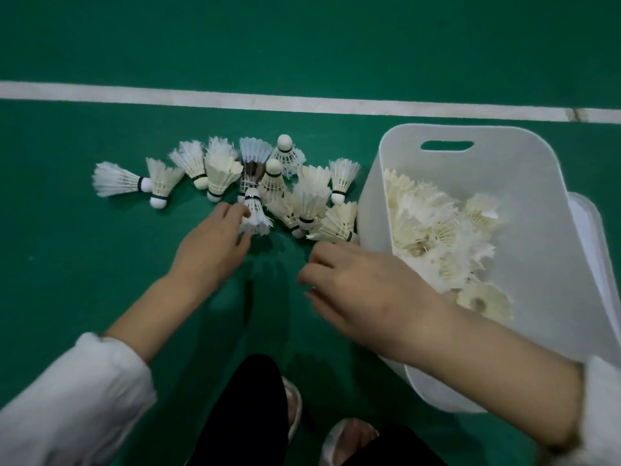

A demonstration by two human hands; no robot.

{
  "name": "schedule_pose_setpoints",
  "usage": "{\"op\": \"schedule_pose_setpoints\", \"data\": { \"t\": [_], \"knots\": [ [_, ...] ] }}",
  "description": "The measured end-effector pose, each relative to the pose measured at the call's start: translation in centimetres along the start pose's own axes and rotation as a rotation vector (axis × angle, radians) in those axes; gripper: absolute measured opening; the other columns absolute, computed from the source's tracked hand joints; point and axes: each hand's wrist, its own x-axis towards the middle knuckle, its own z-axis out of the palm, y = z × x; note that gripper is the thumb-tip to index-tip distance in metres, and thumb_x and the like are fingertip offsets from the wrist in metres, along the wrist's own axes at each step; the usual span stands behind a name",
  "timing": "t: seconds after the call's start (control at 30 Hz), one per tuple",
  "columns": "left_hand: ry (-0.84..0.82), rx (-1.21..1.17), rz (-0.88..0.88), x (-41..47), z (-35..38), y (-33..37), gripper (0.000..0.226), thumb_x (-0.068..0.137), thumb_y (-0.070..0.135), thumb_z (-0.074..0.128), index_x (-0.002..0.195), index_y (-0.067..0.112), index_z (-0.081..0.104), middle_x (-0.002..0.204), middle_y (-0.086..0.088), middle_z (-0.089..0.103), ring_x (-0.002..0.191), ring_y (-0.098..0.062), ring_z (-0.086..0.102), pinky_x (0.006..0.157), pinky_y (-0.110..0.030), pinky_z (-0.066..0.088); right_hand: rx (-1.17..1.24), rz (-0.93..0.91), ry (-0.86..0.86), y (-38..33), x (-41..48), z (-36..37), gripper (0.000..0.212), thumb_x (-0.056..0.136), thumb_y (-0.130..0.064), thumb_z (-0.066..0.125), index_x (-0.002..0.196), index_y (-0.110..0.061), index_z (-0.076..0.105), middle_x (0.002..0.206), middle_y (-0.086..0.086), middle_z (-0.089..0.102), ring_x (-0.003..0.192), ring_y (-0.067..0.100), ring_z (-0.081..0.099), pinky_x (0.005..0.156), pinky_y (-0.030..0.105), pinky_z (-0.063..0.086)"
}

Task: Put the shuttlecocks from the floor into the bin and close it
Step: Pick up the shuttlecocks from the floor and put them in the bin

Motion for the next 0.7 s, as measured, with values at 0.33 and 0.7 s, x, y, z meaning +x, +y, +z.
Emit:
{"op": "schedule_pose_setpoints", "data": {
  "t": [0.33, 0.7],
  "knots": [
    [-0.037, 0.176, -0.032, 3.3, 3.3, -3.0, 0.038, 0.096, 0.033, 0.039, 0.123, 0.007, 0.044, 0.108, -0.016, 0.059, 0.098, -0.034, 0.054, 0.071, -0.042, 0.044, 0.201, 0.445, -0.196, 0.9, 9.6, 8.7, 0.046, 0.092, -0.024, 0.048, 0.135, -0.012, 0.033, 0.129, 0.015, 0.043, 0.117, 0.036, 0.048, 0.091, 0.040, 0.042],
    [-0.378, -0.291, -0.278, 1.5, 1.0, -3.1, 0.045, 0.094, 0.037, 0.040, 0.074, 0.001, 0.059, 0.078, -0.016, 0.063, 0.072, -0.027, 0.058, 0.066, -0.035, 0.042, 0.232, 0.475, 0.036, -0.3, 10.1, 12.4, 0.031, 0.096, -0.024, 0.043, 0.125, -0.015, 0.046, 0.113, 0.010, 0.053, 0.099, 0.033, 0.056, 0.069, 0.036, 0.040]
  ]
}}
